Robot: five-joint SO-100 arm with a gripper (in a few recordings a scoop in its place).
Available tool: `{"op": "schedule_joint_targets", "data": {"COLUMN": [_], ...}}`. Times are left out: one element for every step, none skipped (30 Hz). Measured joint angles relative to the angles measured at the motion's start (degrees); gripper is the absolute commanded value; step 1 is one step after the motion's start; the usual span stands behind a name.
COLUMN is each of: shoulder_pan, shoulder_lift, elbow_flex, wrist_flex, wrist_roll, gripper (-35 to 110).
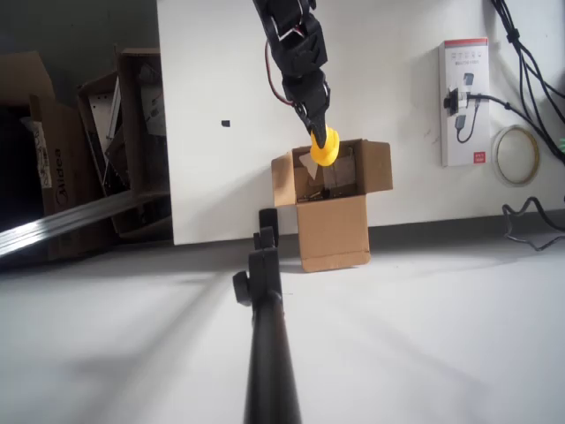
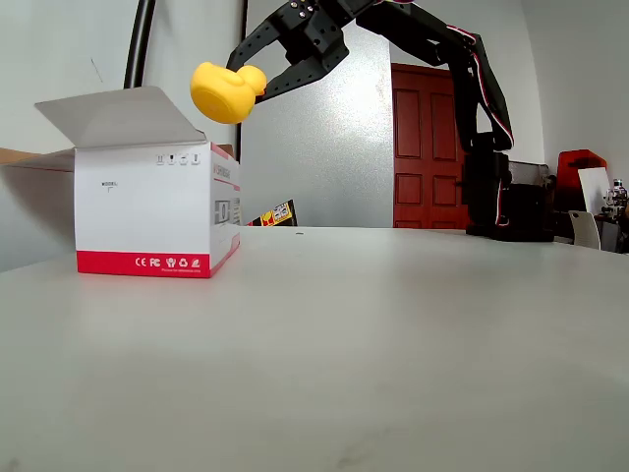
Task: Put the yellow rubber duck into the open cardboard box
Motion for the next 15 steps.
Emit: {"op": "schedule_joint_targets", "data": {"shoulder_pan": [0.09,0.09,0.09,0.09,0.09,0.09,0.09,0.18,0.26,0.53,0.62,0.79,0.79,0.79,0.7], "shoulder_lift": [0.0,0.0,0.0,-0.09,-0.09,-0.09,-0.09,-0.09,-0.09,-0.09,-0.09,-0.09,-0.09,-0.09,-0.09], "elbow_flex": [0.0,0.0,0.0,0.0,0.0,-0.09,-0.44,-0.62,-0.97,-1.05,-1.05,-1.05,-1.05,-1.05,-1.05], "wrist_flex": [0.0,0.0,0.0,0.0,0.0,0.0,0.0,0.0,-0.09,-0.09,-0.09,-0.09,-0.09,-0.09,-0.09], "wrist_roll": [0.09,0.18,0.18,0.18,0.35,0.53,0.7,0.88,1.05,1.41,1.58,1.58,1.58,1.58,1.58], "gripper": [14,15,16,17,18,19,20,21,22,22,22,22,22,22,22]}}
